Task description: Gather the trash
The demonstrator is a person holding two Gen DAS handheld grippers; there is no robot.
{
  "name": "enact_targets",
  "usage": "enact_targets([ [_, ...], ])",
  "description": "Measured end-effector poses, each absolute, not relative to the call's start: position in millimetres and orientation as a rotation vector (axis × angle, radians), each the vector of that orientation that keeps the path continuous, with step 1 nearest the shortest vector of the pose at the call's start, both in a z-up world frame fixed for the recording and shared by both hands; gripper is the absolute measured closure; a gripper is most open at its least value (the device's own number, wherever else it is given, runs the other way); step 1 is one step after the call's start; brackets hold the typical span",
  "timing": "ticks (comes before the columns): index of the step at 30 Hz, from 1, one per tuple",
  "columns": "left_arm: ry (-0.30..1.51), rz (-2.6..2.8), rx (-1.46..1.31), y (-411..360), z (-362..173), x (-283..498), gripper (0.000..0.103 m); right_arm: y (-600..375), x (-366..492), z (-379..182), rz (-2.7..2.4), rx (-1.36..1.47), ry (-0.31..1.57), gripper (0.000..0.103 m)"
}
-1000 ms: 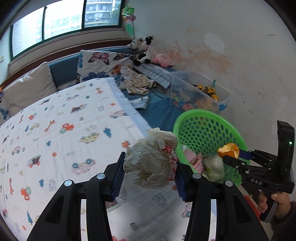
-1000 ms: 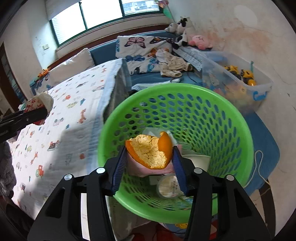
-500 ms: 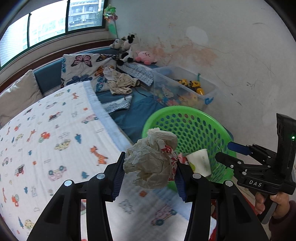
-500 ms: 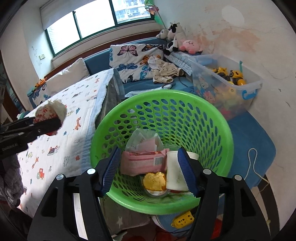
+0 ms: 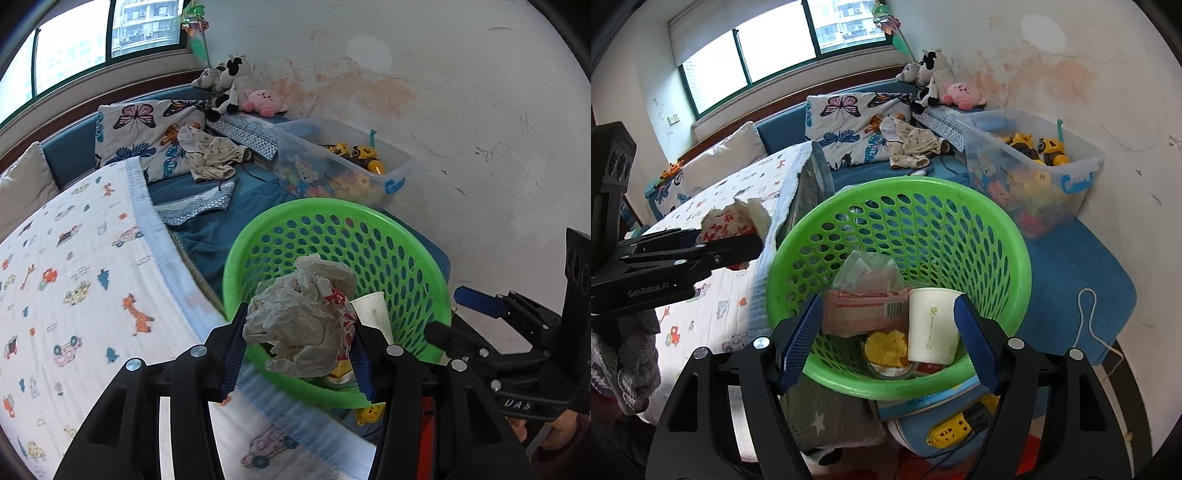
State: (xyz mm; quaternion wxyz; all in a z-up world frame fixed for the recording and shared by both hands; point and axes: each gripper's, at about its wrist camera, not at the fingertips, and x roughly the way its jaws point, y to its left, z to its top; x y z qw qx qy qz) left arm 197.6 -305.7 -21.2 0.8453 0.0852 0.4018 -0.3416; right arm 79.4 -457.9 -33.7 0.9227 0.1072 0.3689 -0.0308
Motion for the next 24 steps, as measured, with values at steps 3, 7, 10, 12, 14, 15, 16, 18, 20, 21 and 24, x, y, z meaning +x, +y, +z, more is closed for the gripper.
enact_targets([
  [3,0.847,-0.733,0.180,-313,-21,196,0.054,-458,79,-34,-0.064,0.221,0.758,0.029],
  [7,0.847,-0.742,0.176,-317,-22,196,0.051,-459,76,-35,-0.066,0.226,0.757,0.029],
  [10,0.849,-0.746,0.164,-317,-23,199,0.046,-461,73,-35,-0.069,0.234,0.754,0.029],
  [12,0.846,-0.747,0.155,-318,-23,200,0.041,-463,72,-35,-0.069,0.237,0.754,0.029],
  [14,0.843,-0.753,0.148,-317,-23,199,0.032,-462,70,-36,-0.072,0.237,0.755,0.029],
  [15,0.838,-0.752,0.146,-316,-23,199,0.032,-462,70,-36,-0.072,0.238,0.755,0.029],
  [16,0.835,-0.749,0.148,-316,-23,198,0.031,-463,69,-36,-0.071,0.240,0.755,0.029],
  [18,0.836,-0.748,0.144,-312,-22,198,0.031,-462,69,-36,-0.072,0.240,0.754,0.029],
  [20,0.835,-0.743,0.134,-306,-20,197,0.031,-463,69,-36,-0.068,0.244,0.753,0.029],
  [21,0.831,-0.737,0.130,-302,-19,197,0.031,-461,68,-36,-0.064,0.246,0.752,0.029],
  [24,0.825,-0.718,0.118,-290,-15,197,0.031,-458,67,-34,-0.054,0.242,0.750,0.029],
])
